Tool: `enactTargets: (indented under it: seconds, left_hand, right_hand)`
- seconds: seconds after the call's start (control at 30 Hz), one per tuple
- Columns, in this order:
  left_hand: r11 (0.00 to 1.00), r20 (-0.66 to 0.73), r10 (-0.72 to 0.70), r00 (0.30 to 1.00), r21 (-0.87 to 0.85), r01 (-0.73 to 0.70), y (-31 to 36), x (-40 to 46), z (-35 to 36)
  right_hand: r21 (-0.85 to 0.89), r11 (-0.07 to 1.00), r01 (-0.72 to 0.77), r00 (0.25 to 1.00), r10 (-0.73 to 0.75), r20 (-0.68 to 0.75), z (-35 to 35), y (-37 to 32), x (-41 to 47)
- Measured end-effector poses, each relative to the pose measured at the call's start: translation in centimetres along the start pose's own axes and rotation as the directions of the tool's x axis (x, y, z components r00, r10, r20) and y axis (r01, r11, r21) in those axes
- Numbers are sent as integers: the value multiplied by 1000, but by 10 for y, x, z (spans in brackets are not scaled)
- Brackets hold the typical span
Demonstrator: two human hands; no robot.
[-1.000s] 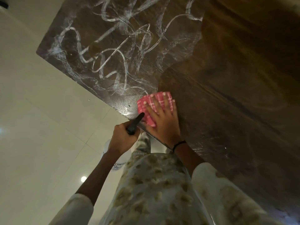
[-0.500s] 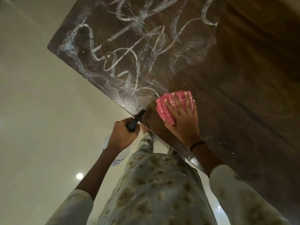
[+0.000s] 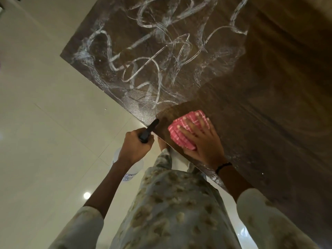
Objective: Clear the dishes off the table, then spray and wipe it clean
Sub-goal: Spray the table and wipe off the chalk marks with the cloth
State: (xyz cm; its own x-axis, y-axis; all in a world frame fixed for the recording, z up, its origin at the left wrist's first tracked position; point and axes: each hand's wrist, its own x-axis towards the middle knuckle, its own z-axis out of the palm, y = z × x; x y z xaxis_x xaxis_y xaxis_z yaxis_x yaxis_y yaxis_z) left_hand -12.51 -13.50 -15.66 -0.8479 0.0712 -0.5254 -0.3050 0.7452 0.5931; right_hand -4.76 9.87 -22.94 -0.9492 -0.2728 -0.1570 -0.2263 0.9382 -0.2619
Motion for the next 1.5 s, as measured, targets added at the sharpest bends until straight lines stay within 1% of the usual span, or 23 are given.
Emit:
enactTargets:
  seconds: [0.13, 0.23, 0.33, 0.43, 0.53, 0.57, 0.63, 0.73, 0.87, 0.93, 1.03, 1.1, 1.2, 1.27, 1.3, 1.37, 1.43, 1.5]
  left_hand:
    - [1000, 13, 5, 1000, -15, -5, -1, 6, -4]
    - [1000, 11, -8, 1000, -24, 8, -5, 9, -5]
    - [1000, 29, -6, 1000, -19, 6, -7, 11, -6]
    - [1000, 57, 4, 998, 3, -4, -7, 13, -10]
    - [1000, 65, 0, 998, 12, 0, -4, 16, -14]
    - [1000, 65, -6, 998, 13, 5, -4, 18, -15]
    - [1000, 67, -2, 998, 5, 2, -2, 22, -17]
    - [1000, 62, 22, 998, 8, -22, 3, 29, -20]
    - [997, 71, 74, 995, 17, -76, 9, 37, -25]
    - [995, 82, 100, 992, 20, -102, 10, 41, -27]
    - [994, 88, 106, 991, 30, -109, 10, 47, -30]
    - [993, 98, 97, 990, 51, -102, 11, 50, -31]
    - [994, 111, 96, 989, 42, -102, 18, 54, -34]
    - [991, 126, 109, 986, 64, -118, 23, 56, -32]
    - [989, 130, 112, 985, 80, -123, 27, 58, -31]
    - [987, 157, 111, 981, 98, -128, 34, 61, -27]
    - [985, 195, 115, 974, 101, -136, 46, 63, -21]
    - [985, 238, 116, 964, 100, -143, 59, 65, -13]
  right_hand:
    - [-15, 987, -161, 985, 160, -62, -9, -4, 44]
    - [2, 979, -206, 977, 205, -52, -11, -28, 79]
    - [45, 992, -117, 991, 120, -58, -7, -55, 94]
    - [86, 996, 6, 996, 2, -92, -2, -69, 80]
    - [48, 992, 116, 993, -115, -27, 5, -51, 48]
    - [32, 991, 126, 992, -126, -3, 6, -39, 39]
    - [10, 996, 89, 996, -89, 8, 5, -18, 30]
    - [-16, 999, -38, 999, 38, -18, -3, -2, 40]
    - [27, 975, -222, 973, 224, -59, -10, -21, 79]
    - [62, 966, -252, 963, 256, -82, -12, -41, 101]
    - [120, 979, -164, 976, 179, -127, -9, -65, 116]
    - [103, 991, -86, 990, 96, -102, -5, -72, 106]
    - [78, 997, 1, 997, 5, -81, 2, -61, 73]
    - [49, 999, 6, 998, -3, -68, 4, -43, 50]
    - [30, 999, -17, 998, 19, -57, 3, -33, 40]
    - [-12, 993, -115, 993, 115, -27, -1, -12, 28]
    - [-35, 968, -249, 969, 248, -24, -8, 3, 23]
    - [-6, 939, -345, 938, 345, -47, -14, 10, 24]
